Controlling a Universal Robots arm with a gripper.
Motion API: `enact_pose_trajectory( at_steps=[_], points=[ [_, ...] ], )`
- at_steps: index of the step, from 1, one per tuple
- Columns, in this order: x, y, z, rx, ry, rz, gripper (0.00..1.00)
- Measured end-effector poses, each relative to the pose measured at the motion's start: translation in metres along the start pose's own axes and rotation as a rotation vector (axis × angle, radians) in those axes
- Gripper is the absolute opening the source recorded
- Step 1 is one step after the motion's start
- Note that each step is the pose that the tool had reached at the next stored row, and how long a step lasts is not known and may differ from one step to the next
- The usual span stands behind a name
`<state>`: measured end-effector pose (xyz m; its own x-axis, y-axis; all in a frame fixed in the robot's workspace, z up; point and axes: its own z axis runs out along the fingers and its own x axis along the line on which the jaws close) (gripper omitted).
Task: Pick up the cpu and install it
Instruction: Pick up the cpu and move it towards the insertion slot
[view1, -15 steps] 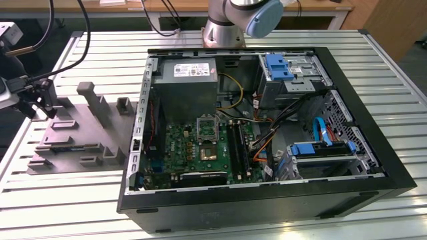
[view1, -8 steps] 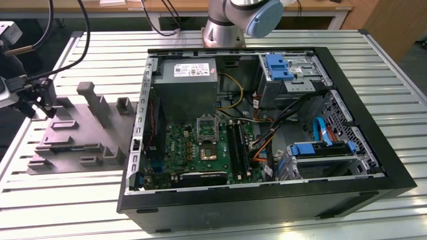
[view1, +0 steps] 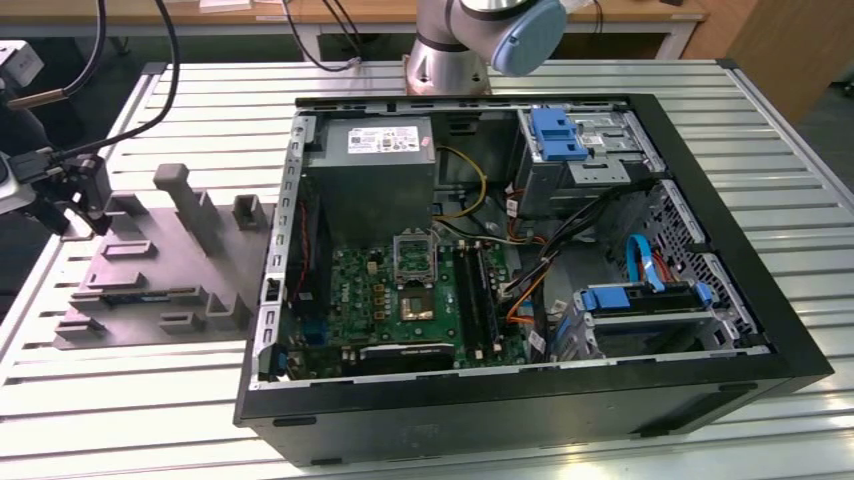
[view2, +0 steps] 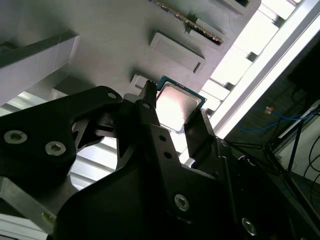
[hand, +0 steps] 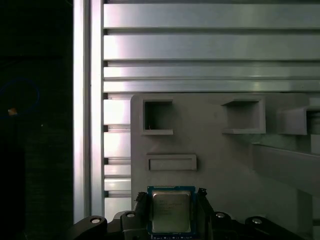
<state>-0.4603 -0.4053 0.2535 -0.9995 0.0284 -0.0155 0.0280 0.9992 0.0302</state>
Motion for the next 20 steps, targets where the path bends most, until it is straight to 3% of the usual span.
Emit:
enact_pose_trajectory(
  at_steps=[20],
  points=[
    [-0.0001,0.0002,-0.0058,-0.0001,-0.0001,0.0,0.47]
  ],
)
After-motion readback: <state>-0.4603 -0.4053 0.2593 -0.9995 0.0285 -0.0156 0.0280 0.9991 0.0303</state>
